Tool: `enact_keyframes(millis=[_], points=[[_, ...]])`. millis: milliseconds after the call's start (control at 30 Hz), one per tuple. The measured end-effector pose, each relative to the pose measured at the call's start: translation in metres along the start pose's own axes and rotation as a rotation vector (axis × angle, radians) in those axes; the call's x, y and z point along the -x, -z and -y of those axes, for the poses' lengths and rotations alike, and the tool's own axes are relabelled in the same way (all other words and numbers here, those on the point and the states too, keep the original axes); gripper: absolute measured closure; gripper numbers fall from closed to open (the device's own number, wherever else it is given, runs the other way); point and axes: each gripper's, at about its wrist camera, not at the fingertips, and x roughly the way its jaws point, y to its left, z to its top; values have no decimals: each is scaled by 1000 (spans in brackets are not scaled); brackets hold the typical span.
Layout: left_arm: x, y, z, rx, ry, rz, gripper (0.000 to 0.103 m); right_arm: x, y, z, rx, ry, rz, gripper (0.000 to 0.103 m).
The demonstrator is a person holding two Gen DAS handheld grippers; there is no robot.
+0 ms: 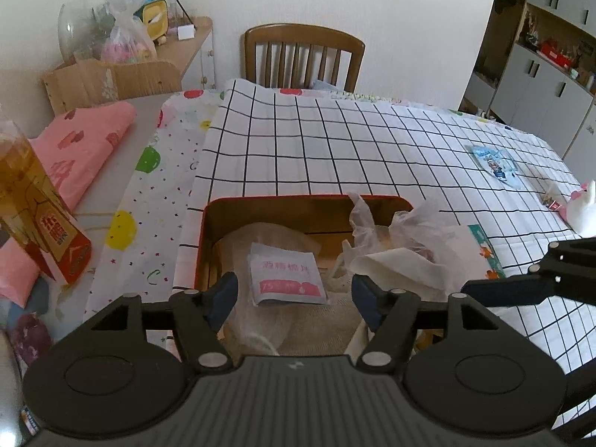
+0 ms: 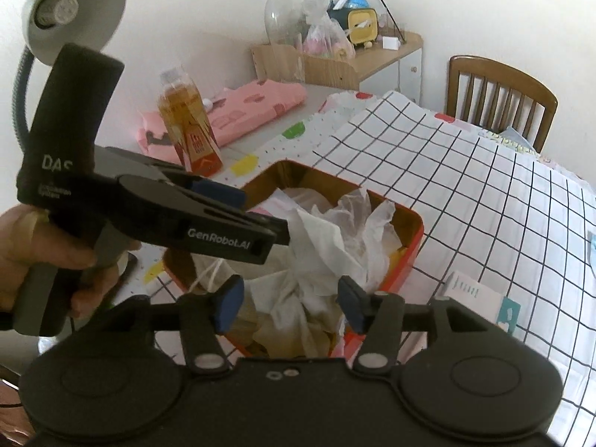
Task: Organize soft objects
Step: 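Lift both open tools away from the tin toward the table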
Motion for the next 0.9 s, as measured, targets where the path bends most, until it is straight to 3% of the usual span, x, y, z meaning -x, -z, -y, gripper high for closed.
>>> enact_keyframes(millis=[433, 567, 633, 900], points=[[39, -10, 29, -44, 1, 88, 33, 58, 2, 21, -30, 23, 105, 38], [45, -17, 50, -71, 11, 109, 31, 76, 5, 35, -49, 38, 138, 34], [46, -20, 60, -75, 22, 117, 25, 84, 8, 42, -56, 51, 152, 33], [41, -32, 114, -108, 83, 117, 22, 119, 25, 74, -83, 111, 206, 25]])
